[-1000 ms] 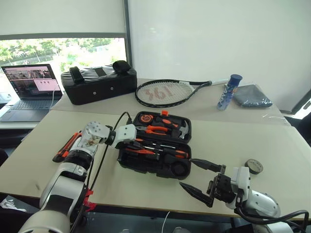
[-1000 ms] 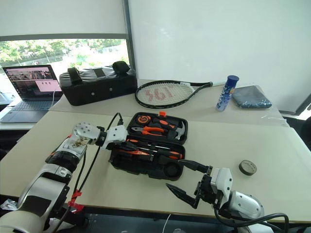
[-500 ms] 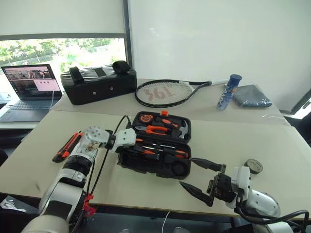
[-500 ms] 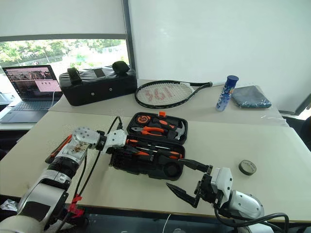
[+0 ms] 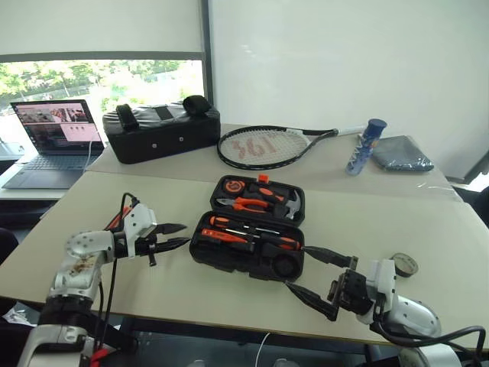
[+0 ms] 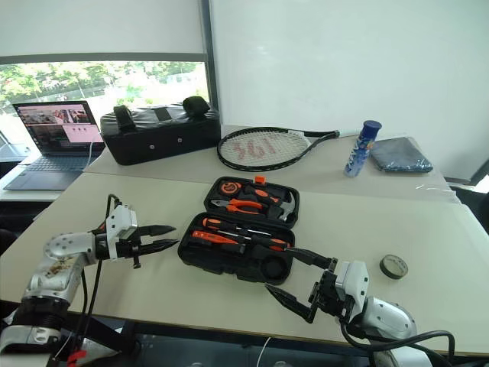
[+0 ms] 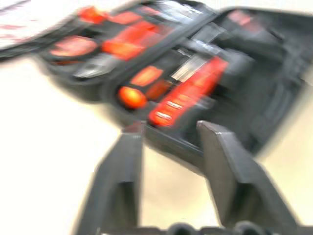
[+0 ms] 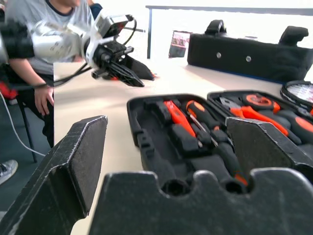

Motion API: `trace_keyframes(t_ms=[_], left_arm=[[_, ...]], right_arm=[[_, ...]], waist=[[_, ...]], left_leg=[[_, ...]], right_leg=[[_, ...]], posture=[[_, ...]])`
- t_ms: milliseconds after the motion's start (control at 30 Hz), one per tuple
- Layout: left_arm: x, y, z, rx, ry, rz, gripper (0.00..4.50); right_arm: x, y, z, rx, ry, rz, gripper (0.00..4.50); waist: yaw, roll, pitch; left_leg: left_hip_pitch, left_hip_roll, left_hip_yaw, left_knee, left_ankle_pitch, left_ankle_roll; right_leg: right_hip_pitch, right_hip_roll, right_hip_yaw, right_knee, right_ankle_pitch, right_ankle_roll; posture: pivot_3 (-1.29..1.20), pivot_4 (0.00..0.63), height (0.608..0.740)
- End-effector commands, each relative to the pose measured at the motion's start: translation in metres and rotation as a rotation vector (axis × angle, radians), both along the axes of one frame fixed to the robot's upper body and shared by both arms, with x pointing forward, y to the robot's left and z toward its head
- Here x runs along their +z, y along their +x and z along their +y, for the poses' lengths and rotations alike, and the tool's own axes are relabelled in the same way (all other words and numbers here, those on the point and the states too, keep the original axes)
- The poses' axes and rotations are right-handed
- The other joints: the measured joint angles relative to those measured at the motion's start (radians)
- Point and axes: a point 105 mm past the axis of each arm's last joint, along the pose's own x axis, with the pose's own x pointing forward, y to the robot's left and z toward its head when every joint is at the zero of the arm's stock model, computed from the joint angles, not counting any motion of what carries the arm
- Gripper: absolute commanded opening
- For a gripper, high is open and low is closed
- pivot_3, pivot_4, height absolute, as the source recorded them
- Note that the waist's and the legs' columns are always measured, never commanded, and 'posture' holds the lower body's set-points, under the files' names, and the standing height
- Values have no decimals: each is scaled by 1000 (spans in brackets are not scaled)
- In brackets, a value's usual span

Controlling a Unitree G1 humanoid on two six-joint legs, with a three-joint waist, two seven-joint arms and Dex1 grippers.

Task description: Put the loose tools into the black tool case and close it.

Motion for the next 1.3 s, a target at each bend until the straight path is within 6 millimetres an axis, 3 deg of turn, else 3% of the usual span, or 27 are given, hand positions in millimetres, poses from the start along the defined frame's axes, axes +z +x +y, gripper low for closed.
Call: trace_keyframes(t_ms=[33,133,367,533,633,733,933,1100,1300], left_arm=[[19,-22,35,210,-92,-84,3568],[3,-57,59,393,-164,-59,4452],[-14,-119,83,717,-274,-22,4452],[-22,-148,111,920,-288,17,4452],[-28,-151,128,1011,-310,55,4452],[-28,-135,131,967,-326,100,4452],[-14,-83,145,890,-288,197,4452],[-17,-42,156,821,-135,321,4452],[-22,1,145,744,-84,395,4452]], right_arm=[[5,-2,-2,37,-6,-42,4500],[9,1,-5,39,-3,-60,4500],[10,-1,-6,45,14,-66,4500],[8,-1,-4,62,15,-55,4500],[8,0,-3,73,19,-55,4500],[10,1,-1,75,27,-56,4500],[14,1,3,81,42,-56,4500],[14,2,3,54,41,-57,4500],[13,-1,5,37,38,-59,4500]], waist=[[-4,0,0],[-30,2,-1],[-13,-2,-1],[-17,-2,-1],[-22,-2,-1],[-22,-2,-1],[-13,-3,-1],[-22,-2,0],[-20,-3,0]], left_leg=[[0,0,0,0,0,0],[2,2,3,-3,-1,0],[6,2,3,-2,-2,-2],[14,3,5,-2,-2,-2],[16,3,5,-3,-2,-2],[16,3,5,-3,-2,-2],[15,3,4,-3,-2,-2],[15,3,4,-6,-2,-2],[13,3,4,-7,-2,-2]], right_leg=[[0,0,1,0,0,0],[-1,-1,2,-1,1,-1],[4,-2,-1,-2,0,-2],[12,-2,-1,-5,-5,4],[13,-1,-1,-5,-8,1],[13,-1,-1,-4,-8,1],[13,0,-2,-5,-7,2],[11,0,-2,-5,-7,2],[8,0,-2,-5,-5,-1]], posture=[[0,150,740],[0,150,740],[0,150,740],[0,150,740],[0,150,740],[0,150,740],[0,150,740],[0,150,740],[0,150,740]])
